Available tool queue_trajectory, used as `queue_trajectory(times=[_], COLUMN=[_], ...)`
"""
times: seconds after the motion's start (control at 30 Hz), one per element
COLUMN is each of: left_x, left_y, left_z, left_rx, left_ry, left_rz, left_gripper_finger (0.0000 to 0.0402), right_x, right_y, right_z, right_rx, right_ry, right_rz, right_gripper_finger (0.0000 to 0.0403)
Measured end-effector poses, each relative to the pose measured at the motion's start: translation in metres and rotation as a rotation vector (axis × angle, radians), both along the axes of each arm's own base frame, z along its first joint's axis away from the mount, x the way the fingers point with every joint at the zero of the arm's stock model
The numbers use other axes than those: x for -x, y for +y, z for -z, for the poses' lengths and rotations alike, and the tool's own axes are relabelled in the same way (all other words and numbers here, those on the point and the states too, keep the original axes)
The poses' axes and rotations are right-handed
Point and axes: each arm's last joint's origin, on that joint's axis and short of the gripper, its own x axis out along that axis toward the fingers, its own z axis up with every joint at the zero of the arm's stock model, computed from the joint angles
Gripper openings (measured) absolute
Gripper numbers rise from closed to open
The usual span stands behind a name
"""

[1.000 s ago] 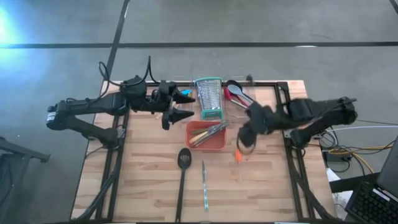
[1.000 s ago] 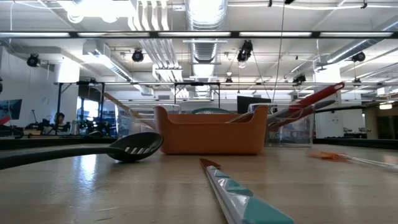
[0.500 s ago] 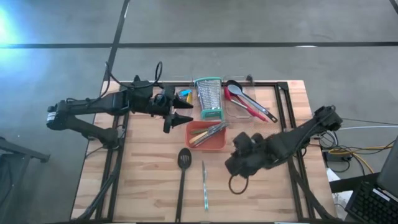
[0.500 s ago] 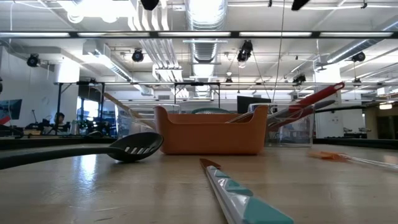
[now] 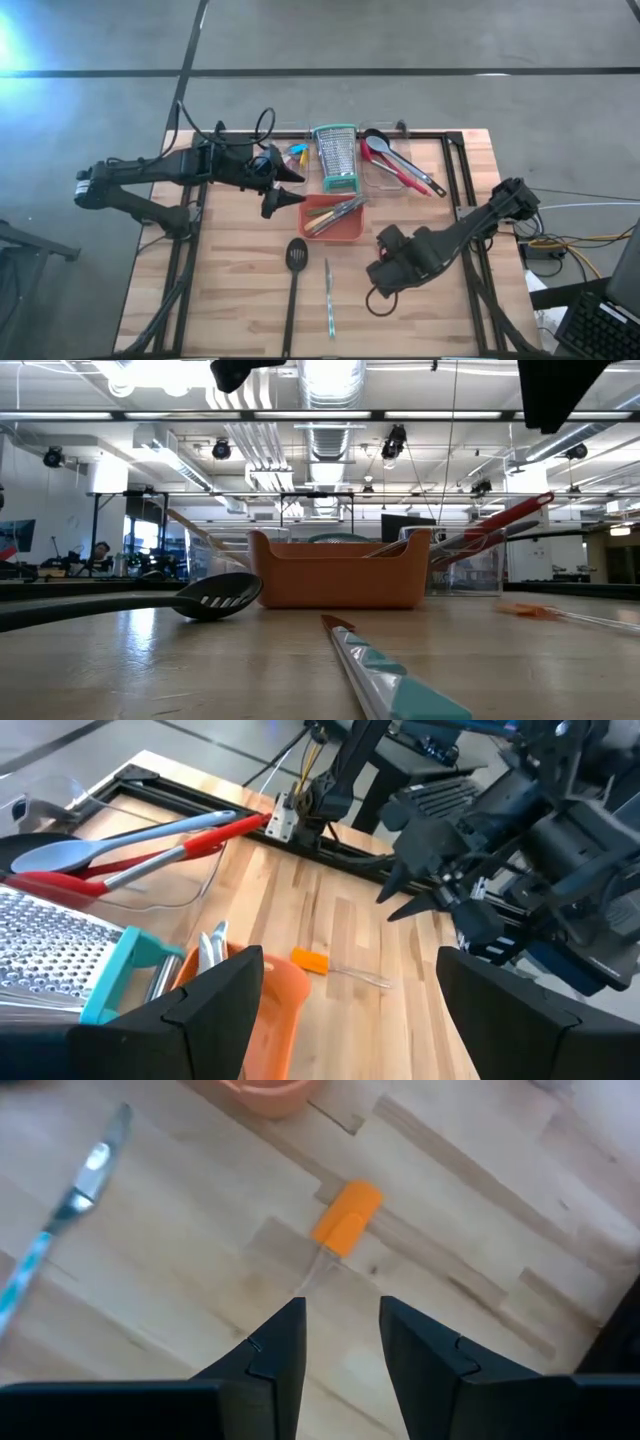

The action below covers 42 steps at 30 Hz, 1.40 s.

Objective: Pick & Place Kitchen Items
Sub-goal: Put the orange spatula into the left transparent bin

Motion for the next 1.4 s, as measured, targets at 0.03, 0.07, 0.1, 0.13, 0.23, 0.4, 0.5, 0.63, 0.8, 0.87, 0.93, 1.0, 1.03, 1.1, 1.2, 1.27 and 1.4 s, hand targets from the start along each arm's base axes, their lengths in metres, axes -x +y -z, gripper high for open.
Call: queue_trajectory(times=[0.03,0.07,0.1,0.13,0.23,0.4,0.5,0.63,0.8,0.87,0.93,1.0,1.03,1.1,1.2,1.27,1.4], left_x=[0.000,0.000,0.000,0.000,0.000,0.000,0.000,0.000,0.000,0.000,0.000,0.000,0.000,0.000,0.000,0.000,0.000], left_y=[0.000,0.000,0.000,0.000,0.000,0.000,0.000,0.000,0.000,0.000,0.000,0.000,0.000,0.000,0.000,0.000,0.000], left_z=[0.000,0.000,0.000,0.000,0.000,0.000,0.000,0.000,0.000,0.000,0.000,0.000,0.000,0.000,0.000,0.000,0.000], left_rx=[0.000,0.000,0.000,0.000,0.000,0.000,0.000,0.000,-0.001,-0.001,-0.001,-0.001,-0.001,-0.001,-0.001,-0.001,-0.001], left_ry=[0.000,0.000,0.000,0.000,-0.001,-0.001,-0.003,-0.004,-0.004,-0.004,-0.004,-0.004,-0.004,-0.004,-0.004,-0.004,-0.004], left_rz=[0.000,0.000,0.000,0.000,0.000,0.000,0.000,0.000,-0.001,-0.001,-0.001,-0.001,-0.001,-0.001,-0.001,-0.001,-0.001], left_gripper_finger=[0.0303,0.0303,0.0303,0.0303,0.0303,0.0303,0.0303,0.0303,0.0303,0.0303,0.0303,0.0303,0.0303,0.0303,0.0303,0.0303,0.0303], right_x=[0.001,0.002,0.004,0.006,0.015,0.022,0.025,0.034,0.040,0.037,0.035,0.031,0.029,0.027,0.023,0.022,0.017], right_y=[0.000,-0.001,-0.003,-0.004,-0.009,-0.019,-0.026,-0.043,-0.064,-0.071,-0.077,-0.082,-0.084,-0.089,-0.094,-0.096,-0.095], right_z=[0.004,0.007,0.012,0.016,0.035,0.069,0.084,0.099,0.106,0.105,0.105,0.105,0.105,0.107,0.111,0.115,0.125], right_rx=[0.005,0.011,0.020,0.028,0.034,-0.117,-0.247,-0.299,-0.313,-0.312,-0.300,-0.282,-0.277,-0.268,-0.284,-0.278,-0.271], right_ry=[0.008,0.017,0.027,0.036,0.043,-0.072,-0.162,-0.164,-0.131,-0.135,-0.131,-0.134,-0.135,-0.121,-0.099,-0.081,-0.059], right_rz=[-0.004,-0.003,0.003,0.012,0.029,-0.031,-0.071,-0.016,0.020,0.002,-0.028,-0.045,-0.042,-0.042,-0.039,-0.047,-0.073], right_gripper_finger=[0.0126,0.0129,0.0132,0.0136,0.0144,0.0141,0.0134,0.0134,0.0150,0.0157,0.0162,0.0167,0.0170,0.0178,0.0199,0.0217,0.0255])
